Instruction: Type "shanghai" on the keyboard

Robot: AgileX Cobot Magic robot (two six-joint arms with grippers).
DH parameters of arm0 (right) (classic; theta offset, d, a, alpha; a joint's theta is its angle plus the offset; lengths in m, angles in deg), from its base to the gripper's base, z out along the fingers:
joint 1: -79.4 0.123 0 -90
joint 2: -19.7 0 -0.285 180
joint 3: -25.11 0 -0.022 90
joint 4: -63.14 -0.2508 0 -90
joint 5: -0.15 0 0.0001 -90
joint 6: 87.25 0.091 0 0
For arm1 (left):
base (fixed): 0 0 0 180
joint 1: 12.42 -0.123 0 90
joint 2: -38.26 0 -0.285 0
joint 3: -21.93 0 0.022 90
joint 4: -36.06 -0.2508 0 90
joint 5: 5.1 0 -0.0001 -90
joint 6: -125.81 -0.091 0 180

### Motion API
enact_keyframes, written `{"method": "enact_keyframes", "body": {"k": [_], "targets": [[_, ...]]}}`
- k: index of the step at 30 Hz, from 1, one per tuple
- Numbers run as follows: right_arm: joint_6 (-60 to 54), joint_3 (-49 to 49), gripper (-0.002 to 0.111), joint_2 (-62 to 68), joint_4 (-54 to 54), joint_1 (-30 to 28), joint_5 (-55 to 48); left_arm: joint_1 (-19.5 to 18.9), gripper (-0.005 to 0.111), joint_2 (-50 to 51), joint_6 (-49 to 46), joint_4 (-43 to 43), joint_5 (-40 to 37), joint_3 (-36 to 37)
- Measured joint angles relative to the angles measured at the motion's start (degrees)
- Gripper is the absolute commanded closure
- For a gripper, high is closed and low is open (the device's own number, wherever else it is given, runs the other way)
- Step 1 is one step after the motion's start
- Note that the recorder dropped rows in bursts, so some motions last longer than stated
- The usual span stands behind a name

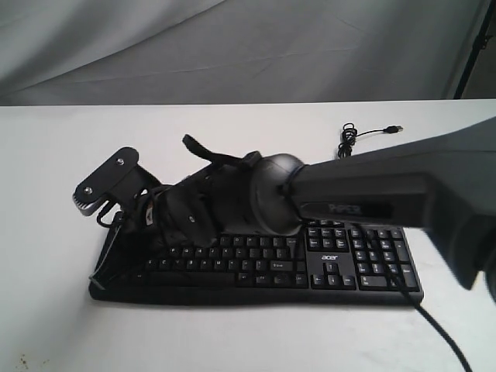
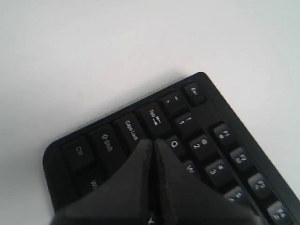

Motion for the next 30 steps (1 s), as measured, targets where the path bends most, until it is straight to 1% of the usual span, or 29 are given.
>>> {"method": "enact_keyframes", "body": {"k": [7,30], "targets": [[0.0,3.4,0.108,2.9,-0.1,0.1,-1.2,0.0,0.107,0.0,0.0,0.0,0.0,0.0],[0.0,3.6,0.108,5.2,-0.6,0.1,-1.2,0.0,0.107,0.0,0.0,0.0,0.0,0.0]]}}
